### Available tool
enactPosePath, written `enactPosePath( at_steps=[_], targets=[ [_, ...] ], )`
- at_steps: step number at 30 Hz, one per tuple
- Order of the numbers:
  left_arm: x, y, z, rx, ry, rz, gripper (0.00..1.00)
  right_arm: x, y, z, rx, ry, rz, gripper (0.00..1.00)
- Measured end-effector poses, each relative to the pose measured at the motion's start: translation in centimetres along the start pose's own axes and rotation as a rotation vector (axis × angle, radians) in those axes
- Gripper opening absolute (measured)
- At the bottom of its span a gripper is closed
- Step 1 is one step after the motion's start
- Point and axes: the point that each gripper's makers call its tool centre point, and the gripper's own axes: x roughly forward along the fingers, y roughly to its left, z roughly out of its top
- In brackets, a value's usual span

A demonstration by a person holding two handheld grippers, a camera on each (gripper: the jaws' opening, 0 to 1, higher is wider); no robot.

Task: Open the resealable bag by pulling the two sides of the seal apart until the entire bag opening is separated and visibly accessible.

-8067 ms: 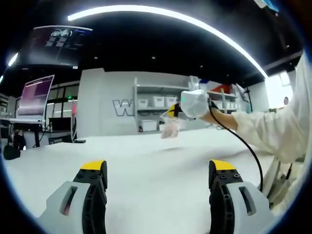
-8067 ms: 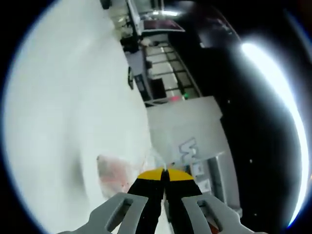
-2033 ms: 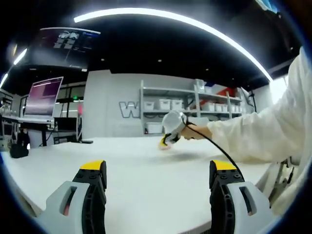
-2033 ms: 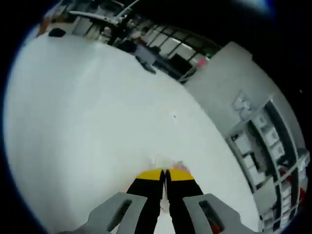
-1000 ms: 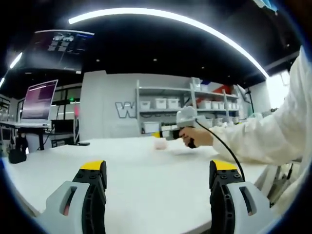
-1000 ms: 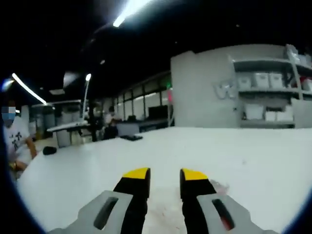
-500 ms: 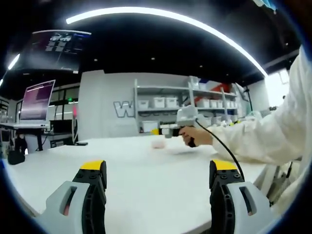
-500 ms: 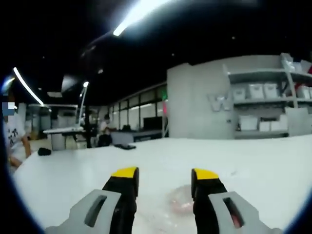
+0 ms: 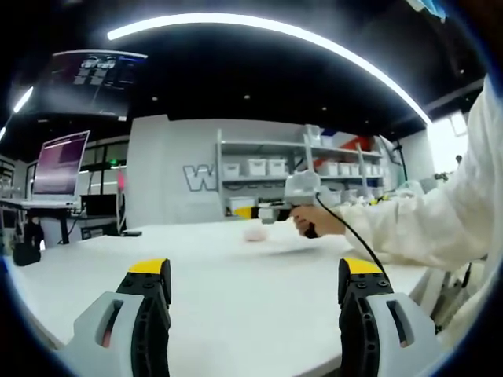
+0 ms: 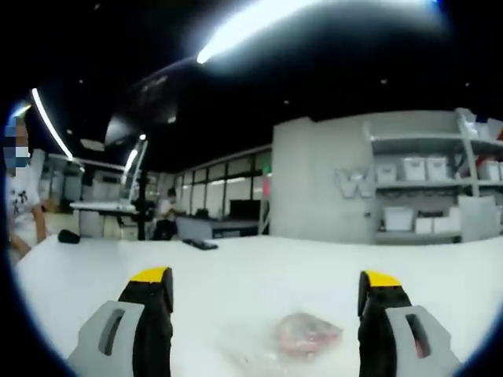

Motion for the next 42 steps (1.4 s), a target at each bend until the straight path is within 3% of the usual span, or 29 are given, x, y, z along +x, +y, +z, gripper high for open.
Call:
enactPosePath(
  at_steps=[10, 24, 37, 42],
  targets=[
    [-0.2, 0.2, 0.1, -0.001, 0.0, 0.007, 0.87, -1.3, 1.7, 0.8, -0.01, -0.007, 0.032, 0.99],
    [-0.4, -0.5, 0.1, 0.001, -0.002, -0.005, 0.87, -2.3, 0.2, 0.9, -0.05, 0.016, -0.002, 0.95],
    [-0.4, -0.8, 0.5, 0.012, -0.005, -0.013, 0.87, -3.1, 1.7, 0.7, -0.083, 0.043, 0.037, 0.92],
    [-0.3, -0.9, 0.6, 0.014, -0.007, -0.016, 0.87, -3.7, 2.0, 1.0, -0.172, 0.055, 0.037, 0.89]
  ],
)
